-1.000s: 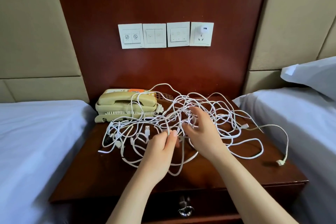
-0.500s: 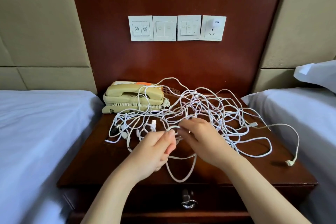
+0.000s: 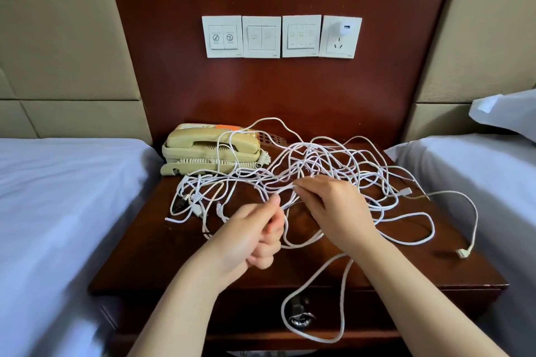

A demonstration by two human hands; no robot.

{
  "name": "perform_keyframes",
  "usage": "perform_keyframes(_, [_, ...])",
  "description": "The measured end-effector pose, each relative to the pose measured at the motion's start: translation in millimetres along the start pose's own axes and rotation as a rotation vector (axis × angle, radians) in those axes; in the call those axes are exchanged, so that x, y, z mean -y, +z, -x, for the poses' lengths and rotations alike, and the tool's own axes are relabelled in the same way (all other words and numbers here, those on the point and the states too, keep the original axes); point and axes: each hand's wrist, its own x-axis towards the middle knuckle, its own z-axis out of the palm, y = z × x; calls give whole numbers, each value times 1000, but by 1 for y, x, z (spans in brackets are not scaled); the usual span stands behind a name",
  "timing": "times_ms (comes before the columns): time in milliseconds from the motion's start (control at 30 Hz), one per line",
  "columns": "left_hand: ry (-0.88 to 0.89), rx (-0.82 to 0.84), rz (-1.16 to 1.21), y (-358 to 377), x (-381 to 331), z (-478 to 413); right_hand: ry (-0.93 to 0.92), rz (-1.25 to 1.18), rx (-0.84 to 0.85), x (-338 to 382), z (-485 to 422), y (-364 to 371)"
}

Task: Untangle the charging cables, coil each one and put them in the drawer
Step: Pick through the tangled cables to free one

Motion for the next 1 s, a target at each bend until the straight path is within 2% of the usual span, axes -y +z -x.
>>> perform_keyframes(100, [34,31,194,0,-6,3,-11,-12,197,6,0,2])
perform_keyframes(200, [48,-28,335,-3,-8,0,-26,-25,363,19,2,4])
perform_keyframes(300, [73,-110,377,-3,-5,-10,-10,13,456,29,4,5])
perform_keyframes(400, [117,-222,329,2,0,-23,37,58,419,27,5,2])
perform_keyframes(467, [126,-288,276,5,5,-34,103,1,372,21,6,-1])
perform_keyframes(633, [121,-555,-220,7,25,-58,263,-240,366,11,5,-12])
perform_keyframes(800, [133,-679,-280,14,25,-71,432,-671,415,22,11,-8])
perform_keyframes(933, [144,-732,-291,17,27,-76,626,-979,331,26,14,1])
perform_keyframes(1000, [193,-777,-287,19,23,-76,643,-1033,289,24,15,6])
